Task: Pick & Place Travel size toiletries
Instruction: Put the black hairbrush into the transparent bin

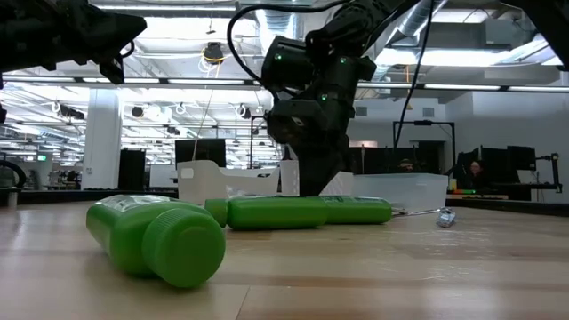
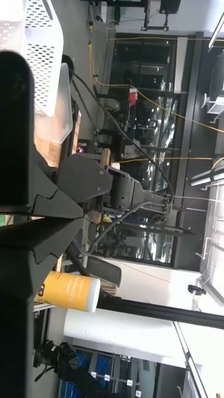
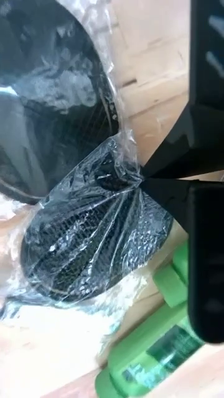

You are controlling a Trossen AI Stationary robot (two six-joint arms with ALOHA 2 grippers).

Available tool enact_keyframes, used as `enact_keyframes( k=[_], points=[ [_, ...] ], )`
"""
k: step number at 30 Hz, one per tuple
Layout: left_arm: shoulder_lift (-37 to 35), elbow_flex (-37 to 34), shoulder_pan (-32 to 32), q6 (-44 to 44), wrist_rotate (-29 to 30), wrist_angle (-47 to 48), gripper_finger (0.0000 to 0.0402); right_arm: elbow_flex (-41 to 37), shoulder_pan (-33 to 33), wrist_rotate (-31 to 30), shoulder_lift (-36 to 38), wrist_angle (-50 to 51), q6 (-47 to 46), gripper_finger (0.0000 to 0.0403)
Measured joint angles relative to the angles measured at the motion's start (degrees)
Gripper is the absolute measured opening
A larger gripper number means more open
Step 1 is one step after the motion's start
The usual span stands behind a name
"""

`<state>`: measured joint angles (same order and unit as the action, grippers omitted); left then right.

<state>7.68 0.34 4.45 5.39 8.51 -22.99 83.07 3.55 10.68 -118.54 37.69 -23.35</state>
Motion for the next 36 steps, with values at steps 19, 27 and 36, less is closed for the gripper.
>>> enact_keyframes(
  k=[19,27,36],
  points=[
    [-0.02,0.00,0.00,0.00,0.00,-0.61,0.0002,-0.02,2.47,-0.04,14.81,0.96,-0.07,0.0000],
    [-0.01,0.00,-0.01,0.00,0.02,-0.72,0.0002,-0.02,7.40,-2.35,22.46,1.01,-0.16,0.0000],
    [-0.02,0.00,-0.02,0.00,0.02,-0.72,0.0002,0.00,17.59,-6.18,28.11,3.95,1.65,0.0000]
  ],
)
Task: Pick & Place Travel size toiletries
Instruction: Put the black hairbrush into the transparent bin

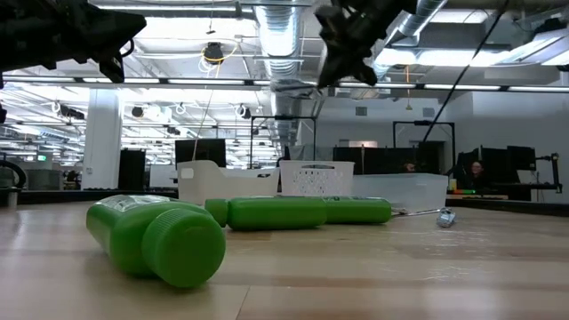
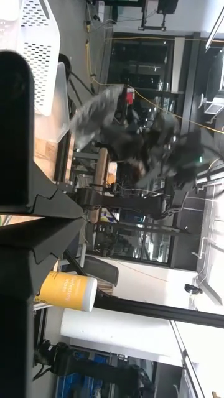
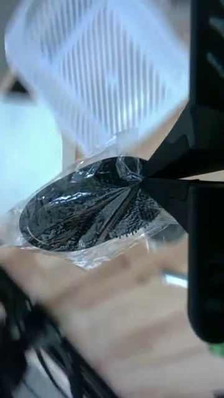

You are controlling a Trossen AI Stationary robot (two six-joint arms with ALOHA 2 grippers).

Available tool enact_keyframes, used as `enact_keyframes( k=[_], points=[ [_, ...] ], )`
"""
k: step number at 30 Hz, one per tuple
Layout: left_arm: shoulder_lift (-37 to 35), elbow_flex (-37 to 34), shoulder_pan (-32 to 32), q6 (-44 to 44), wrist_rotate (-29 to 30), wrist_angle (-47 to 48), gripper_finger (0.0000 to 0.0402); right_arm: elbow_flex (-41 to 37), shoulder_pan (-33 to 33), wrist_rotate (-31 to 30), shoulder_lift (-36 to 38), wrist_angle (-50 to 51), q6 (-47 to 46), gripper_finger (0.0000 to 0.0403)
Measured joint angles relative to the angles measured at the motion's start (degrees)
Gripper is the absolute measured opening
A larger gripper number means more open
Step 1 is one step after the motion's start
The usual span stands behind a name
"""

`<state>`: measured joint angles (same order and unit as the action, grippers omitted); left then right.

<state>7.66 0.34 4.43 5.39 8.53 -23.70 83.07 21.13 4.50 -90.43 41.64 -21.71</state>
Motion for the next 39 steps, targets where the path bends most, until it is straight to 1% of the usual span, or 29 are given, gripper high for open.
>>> enact_keyframes(
  k=[9,15,20,23,28,32,39],
  points=[
    [0.00,0.00,0.02,0.00,0.00,0.02,0.0002,-0.02,10.80,-7.80,0.67,9.33,3.08,0.0000],
    [0.00,0.00,0.02,0.00,0.00,0.02,0.0002,-0.02,15.38,-16.20,0.67,14.76,2.68,0.0000],
    [0.00,0.00,0.00,0.00,0.00,0.02,0.0002,-0.02,18.23,-20.37,0.44,17.59,0.75,0.0000],
    [0.00,0.00,0.02,0.00,0.00,0.02,0.0002,-0.02,19.33,-21.07,-0.16,19.76,-1.48,0.0000],
    [0.01,0.00,0.01,0.01,-0.01,0.02,0.0002,0.00,19.37,-21.73,-1.94,21.23,-1.76,0.0000],
    [0.00,0.00,0.02,0.00,-0.02,0.02,0.0002,-0.02,18.83,-22.53,-4.91,24.23,-1.86,0.0000],
    [0.00,0.00,0.02,0.00,-0.02,0.00,0.0002,-0.02,17.69,-22.85,-11.26,24.64,-1.71,0.0000]
  ],
)
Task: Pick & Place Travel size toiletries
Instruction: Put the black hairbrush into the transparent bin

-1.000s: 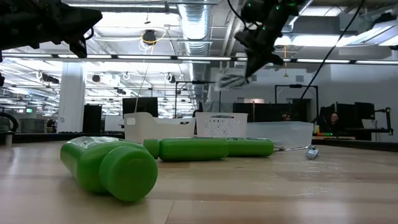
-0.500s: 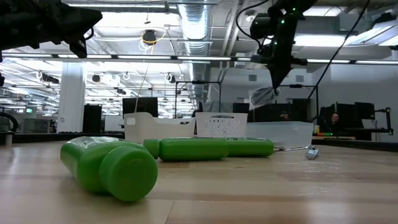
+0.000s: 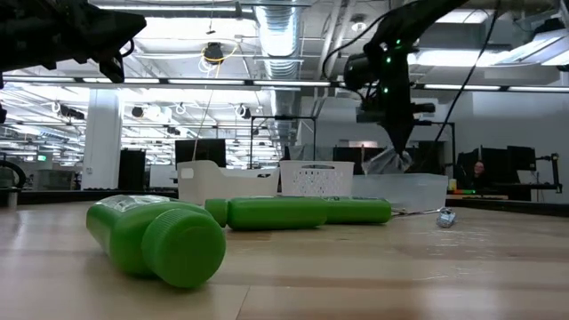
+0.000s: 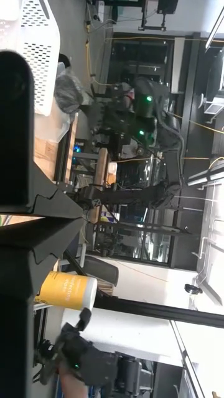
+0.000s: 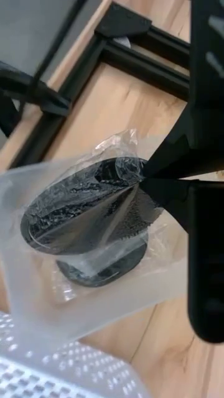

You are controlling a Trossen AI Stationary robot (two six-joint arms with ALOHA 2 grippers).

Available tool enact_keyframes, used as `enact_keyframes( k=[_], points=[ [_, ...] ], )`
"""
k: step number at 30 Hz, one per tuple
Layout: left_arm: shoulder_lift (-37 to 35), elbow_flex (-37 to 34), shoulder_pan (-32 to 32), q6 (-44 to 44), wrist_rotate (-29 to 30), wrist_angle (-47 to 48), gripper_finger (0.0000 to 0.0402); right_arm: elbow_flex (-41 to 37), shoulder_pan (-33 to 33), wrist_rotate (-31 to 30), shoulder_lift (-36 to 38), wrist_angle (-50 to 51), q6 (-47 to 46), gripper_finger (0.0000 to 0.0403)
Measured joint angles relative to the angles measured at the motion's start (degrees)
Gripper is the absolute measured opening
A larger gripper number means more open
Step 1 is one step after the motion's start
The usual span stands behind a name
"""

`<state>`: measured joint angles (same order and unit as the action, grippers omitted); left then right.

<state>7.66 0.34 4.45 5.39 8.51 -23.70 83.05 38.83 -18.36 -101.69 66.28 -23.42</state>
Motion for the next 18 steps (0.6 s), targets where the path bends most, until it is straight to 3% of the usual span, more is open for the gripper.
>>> enact_keyframes(
  k=[13,18],
  points=[
    [0.00,0.00,0.00,0.00,0.01,-0.39,0.0002,0.00,-0.13,0.07,-5.51,-0.30,2.40,0.0001],
    [0.00,0.00,-0.02,0.00,0.00,-0.48,0.0002,0.00,0.04,0.16,-4.54,-0.52,2.86,0.0040]
  ],
)
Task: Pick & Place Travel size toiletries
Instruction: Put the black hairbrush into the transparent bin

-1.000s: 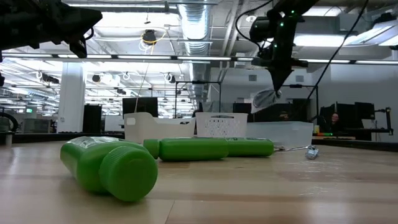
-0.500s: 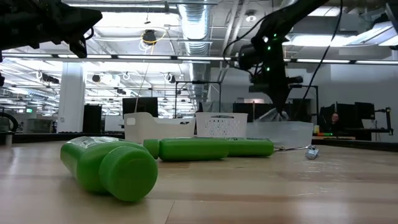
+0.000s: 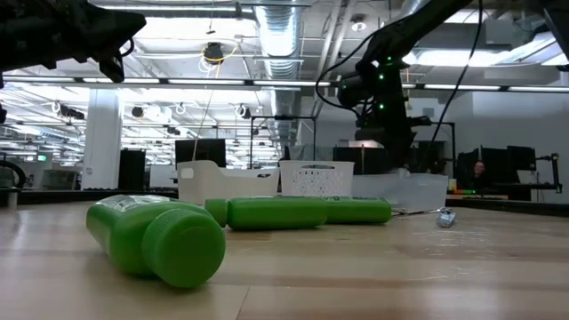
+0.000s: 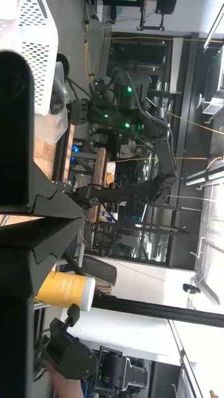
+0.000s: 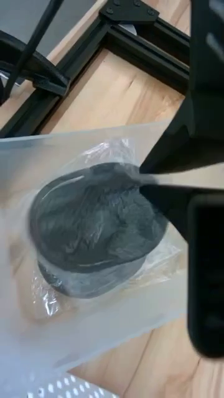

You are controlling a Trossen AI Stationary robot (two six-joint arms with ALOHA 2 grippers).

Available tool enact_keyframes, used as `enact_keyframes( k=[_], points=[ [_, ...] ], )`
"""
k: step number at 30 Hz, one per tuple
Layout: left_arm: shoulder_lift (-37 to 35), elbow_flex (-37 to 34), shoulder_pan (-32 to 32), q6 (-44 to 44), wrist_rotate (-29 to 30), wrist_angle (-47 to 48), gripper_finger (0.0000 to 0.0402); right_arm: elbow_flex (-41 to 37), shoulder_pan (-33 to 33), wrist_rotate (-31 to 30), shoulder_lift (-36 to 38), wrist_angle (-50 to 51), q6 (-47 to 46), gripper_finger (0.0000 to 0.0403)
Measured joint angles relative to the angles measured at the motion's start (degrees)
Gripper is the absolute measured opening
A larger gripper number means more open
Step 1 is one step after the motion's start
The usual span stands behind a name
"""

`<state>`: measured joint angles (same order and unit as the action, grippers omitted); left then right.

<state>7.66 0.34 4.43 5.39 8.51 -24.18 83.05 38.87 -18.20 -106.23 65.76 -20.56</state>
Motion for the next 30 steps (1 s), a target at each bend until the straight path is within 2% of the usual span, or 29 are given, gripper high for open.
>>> enact_keyframes(
  k=[5,10,13,20,30],
  points=[
    [0.00,0.01,0.01,0.00,0.02,-0.14,0.0002,0.44,0.44,0.79,0.49,0.73,0.08,0.0122],
    [0.00,0.00,0.02,0.00,0.02,-0.29,0.0002,4.56,-1.01,8.53,2.30,1.25,3.07,0.0207],
    [0.00,0.00,0.00,0.00,0.00,-0.31,0.0002,8.56,-3.60,10.41,3.69,1.30,3.88,0.0237],
    [0.01,0.00,0.01,0.00,0.00,-0.33,0.0002,15.86,-13.15,12.32,5.90,0.13,2.23,0.0249],
    [0.02,0.00,0.01,0.00,0.00,-0.34,0.0002,16.02,-27.33,12.39,2.38,-4.58,0.13,0.0250]
  ],
)
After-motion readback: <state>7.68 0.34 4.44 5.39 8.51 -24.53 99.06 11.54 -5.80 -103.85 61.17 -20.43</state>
